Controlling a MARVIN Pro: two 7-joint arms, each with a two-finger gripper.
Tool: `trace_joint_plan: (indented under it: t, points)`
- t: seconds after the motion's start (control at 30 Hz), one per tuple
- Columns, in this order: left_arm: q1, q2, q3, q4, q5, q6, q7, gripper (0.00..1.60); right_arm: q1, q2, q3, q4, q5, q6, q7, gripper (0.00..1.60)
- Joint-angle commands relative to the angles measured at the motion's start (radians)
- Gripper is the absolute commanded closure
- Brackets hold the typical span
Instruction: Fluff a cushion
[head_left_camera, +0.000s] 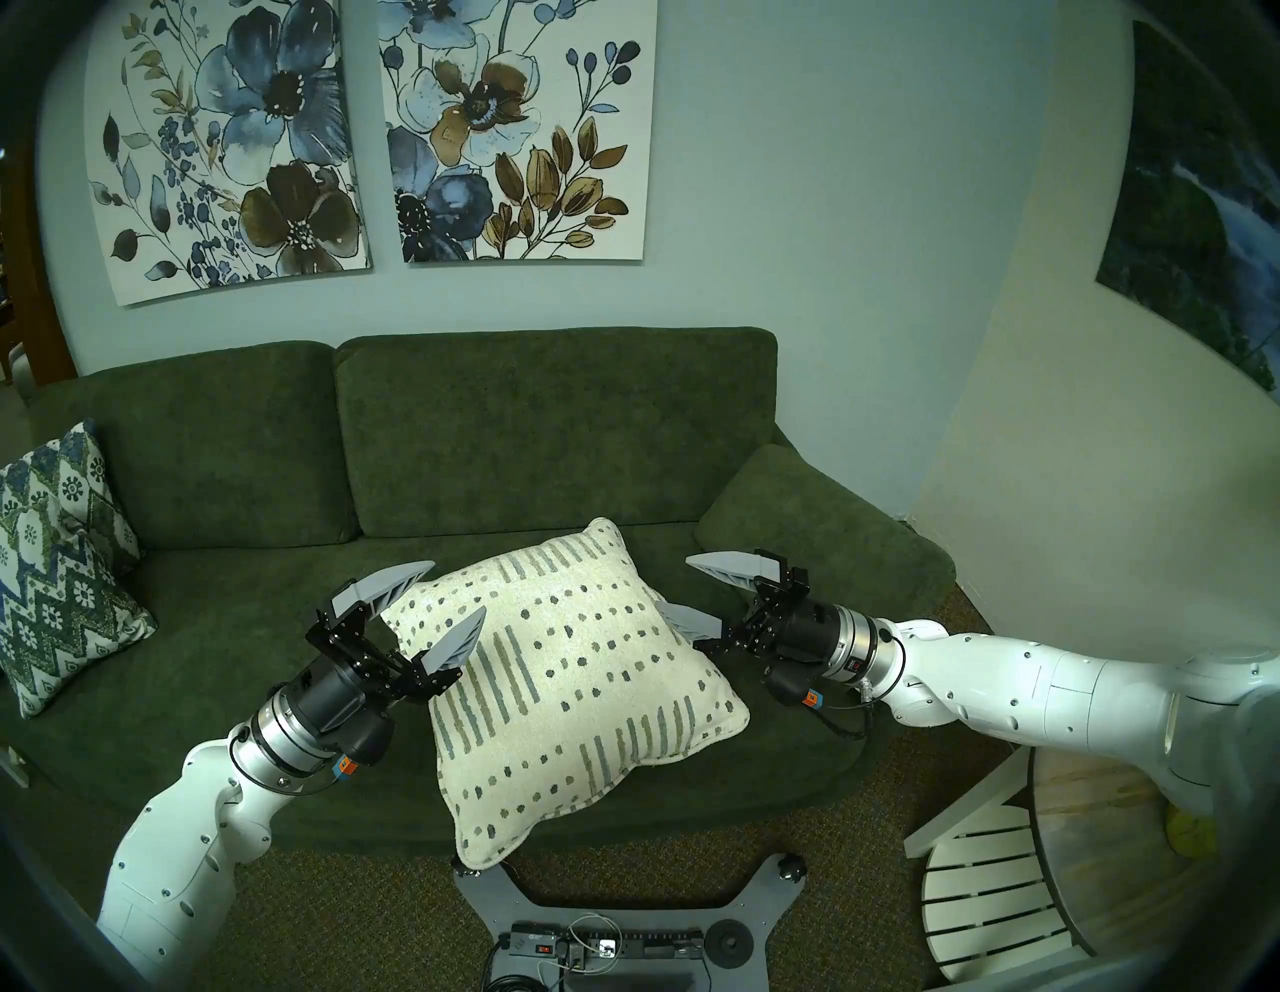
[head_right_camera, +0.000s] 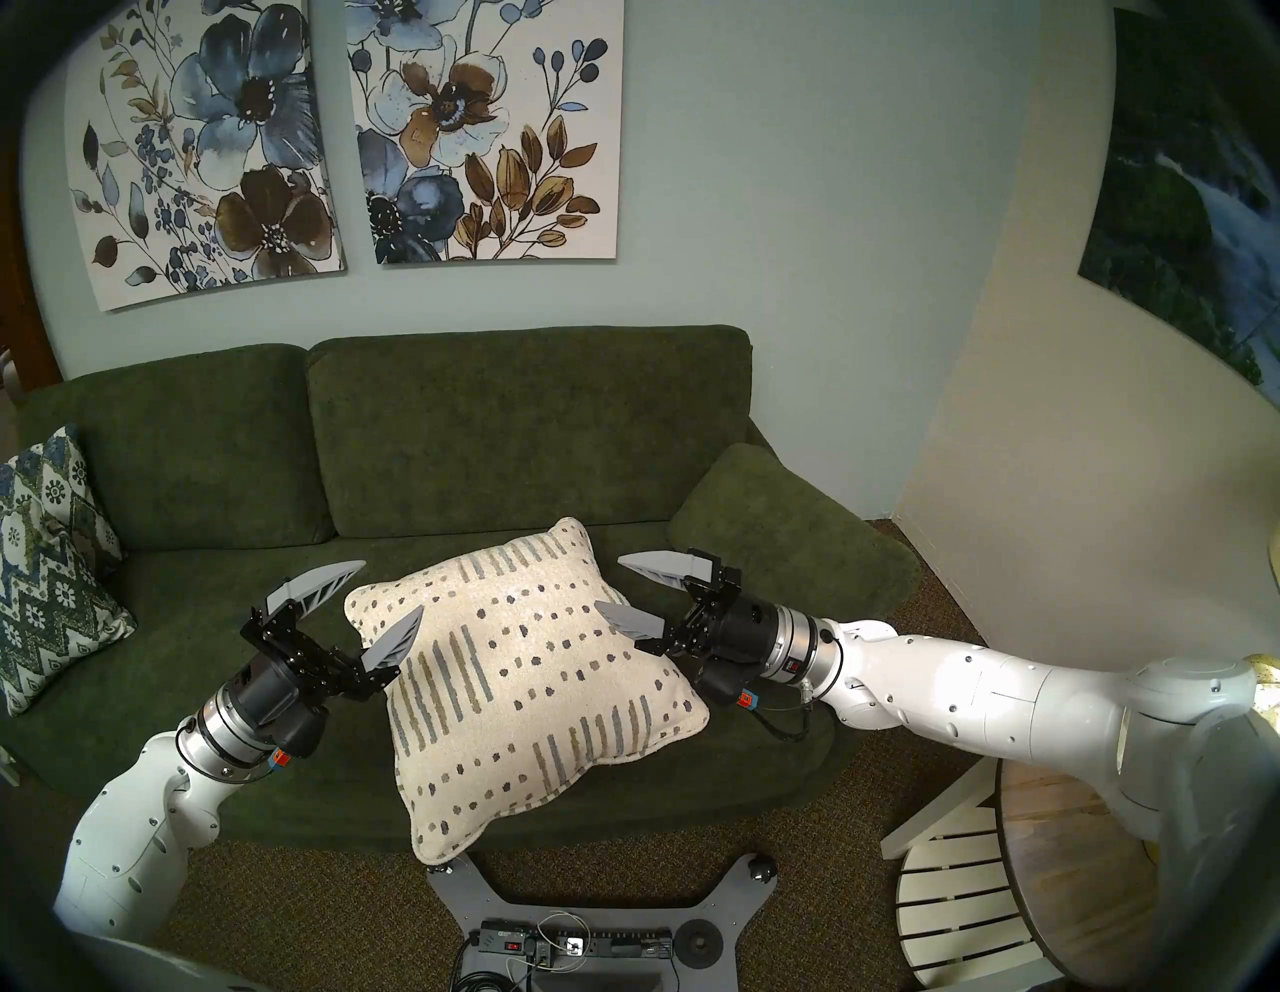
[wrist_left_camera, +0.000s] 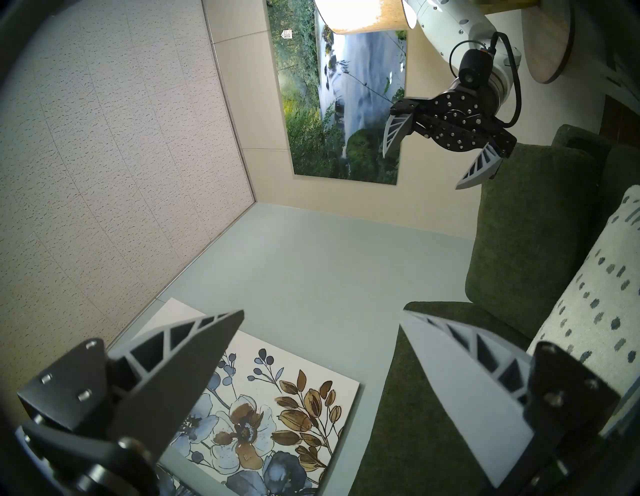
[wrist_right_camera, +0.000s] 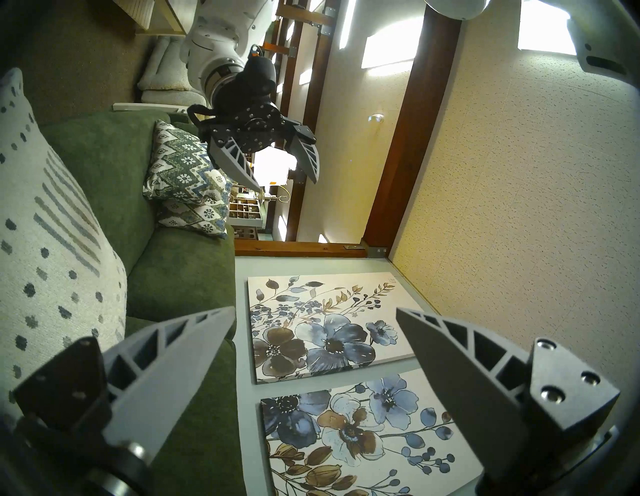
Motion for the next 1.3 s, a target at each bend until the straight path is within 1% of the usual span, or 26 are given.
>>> trace_joint_plan:
  t: [0.0, 0.03, 0.07, 0.13, 0.2, 0.23, 0.27, 0.3, 0.37, 0.43, 0.47, 0.5, 0.57, 0.67, 0.73, 0.83, 0.9, 0.93, 0.97, 1.0, 1.1, 1.13, 1.17, 1.27]
  points:
    - [0.000, 0.000, -0.001, -0.004, 0.000, 0.001, 0.001, 0.00, 0.029, 0.010, 0.004, 0.004, -0.008, -0.022, 0.014, 0.00]
    - [0.000, 0.000, 0.000, -0.004, 0.000, 0.001, 0.001, 0.00, 0.041, 0.012, 0.001, 0.011, -0.016, -0.048, 0.011, 0.00]
    - [0.000, 0.000, 0.000, -0.004, 0.000, 0.001, 0.001, 0.00, 0.048, 0.016, -0.001, 0.012, -0.018, -0.058, 0.014, 0.00]
    - [0.000, 0.000, 0.000, -0.004, 0.000, 0.001, 0.001, 0.00, 0.068, 0.024, -0.010, 0.017, -0.023, -0.089, 0.063, 0.00]
    - [0.000, 0.000, 0.000, -0.004, 0.000, 0.001, 0.001, 0.00, 0.077, 0.021, -0.021, 0.041, -0.037, -0.113, 0.106, 0.00]
    - [0.000, 0.000, 0.000, -0.004, 0.000, 0.001, 0.001, 0.00, 0.078, 0.019, -0.029, 0.054, -0.030, -0.129, 0.140, 0.00]
    - [0.000, 0.000, 0.000, -0.004, 0.000, 0.001, 0.001, 0.00, 0.075, 0.012, -0.032, 0.071, -0.033, -0.139, 0.143, 0.00]
    - [0.000, 0.000, 0.000, -0.004, 0.000, 0.001, 0.001, 0.00, 0.069, 0.007, -0.037, 0.093, -0.040, -0.163, 0.108, 0.00]
    - [0.000, 0.000, 0.000, -0.004, 0.000, 0.001, 0.001, 0.00, 0.058, 0.014, -0.049, 0.115, -0.043, -0.182, 0.106, 0.00]
    - [0.000, 0.000, 0.000, -0.004, 0.000, 0.001, 0.001, 0.00, 0.051, 0.016, -0.058, 0.124, -0.052, -0.180, 0.118, 0.00]
    - [0.000, 0.000, 0.000, -0.004, 0.000, 0.001, 0.001, 0.00, 0.033, 0.016, -0.068, 0.140, -0.064, -0.153, 0.140, 0.00]
    - [0.000, 0.000, 0.000, -0.004, 0.000, 0.001, 0.001, 0.00, 0.021, 0.021, -0.074, 0.147, -0.078, -0.147, 0.115, 0.00]
    - [0.000, 0.000, 0.000, -0.004, 0.000, 0.001, 0.001, 0.00, 0.012, 0.042, -0.090, 0.149, -0.115, -0.130, 0.093, 0.00]
    - [0.000, 0.000, 0.000, -0.004, 0.000, 0.001, 0.001, 0.00, 0.001, 0.056, -0.099, 0.167, -0.123, -0.131, 0.075, 0.00]
    - [-0.001, 0.000, 0.000, -0.003, 0.000, 0.001, 0.001, 0.00, -0.010, 0.056, -0.109, 0.211, -0.134, -0.134, 0.049, 0.00]
    - [-0.001, 0.000, 0.000, -0.003, 0.000, 0.001, 0.001, 0.00, -0.031, 0.037, -0.120, 0.293, -0.131, -0.135, 0.033, 0.00]
    - [-0.001, 0.000, 0.000, -0.003, 0.000, 0.001, 0.001, 0.00, -0.042, 0.038, -0.123, 0.309, -0.119, -0.127, 0.059, 0.00]
    - [-0.001, 0.000, 0.000, -0.003, 0.000, 0.001, 0.001, 0.00, -0.051, 0.017, -0.125, 0.354, -0.122, -0.122, 0.052, 0.00]
    - [-0.001, 0.000, 0.000, -0.003, 0.000, 0.001, 0.001, 0.00, -0.055, 0.023, -0.126, 0.345, -0.118, -0.110, 0.073, 0.00]
    - [-0.001, 0.000, 0.000, -0.003, 0.000, 0.001, 0.001, 0.00, -0.061, 0.003, -0.129, 0.383, -0.123, -0.102, 0.074, 0.00]
    - [-0.001, 0.000, 0.000, -0.003, 0.000, 0.001, 0.001, 0.00, -0.075, -0.021, -0.129, 0.429, -0.118, -0.083, 0.063, 0.00]
    - [-0.001, 0.000, 0.000, -0.003, 0.000, 0.001, 0.001, 0.00, -0.079, -0.037, -0.129, 0.453, -0.117, -0.079, 0.064, 0.00]
    - [-0.001, 0.000, 0.000, -0.003, 0.000, 0.001, 0.001, 0.00, -0.084, -0.067, -0.130, 0.490, -0.118, -0.074, 0.063, 0.00]
    - [-0.001, 0.000, 0.000, -0.003, 0.000, 0.001, 0.001, 0.00, -0.099, -0.103, -0.123, 0.513, -0.113, -0.054, 0.093, 0.00]
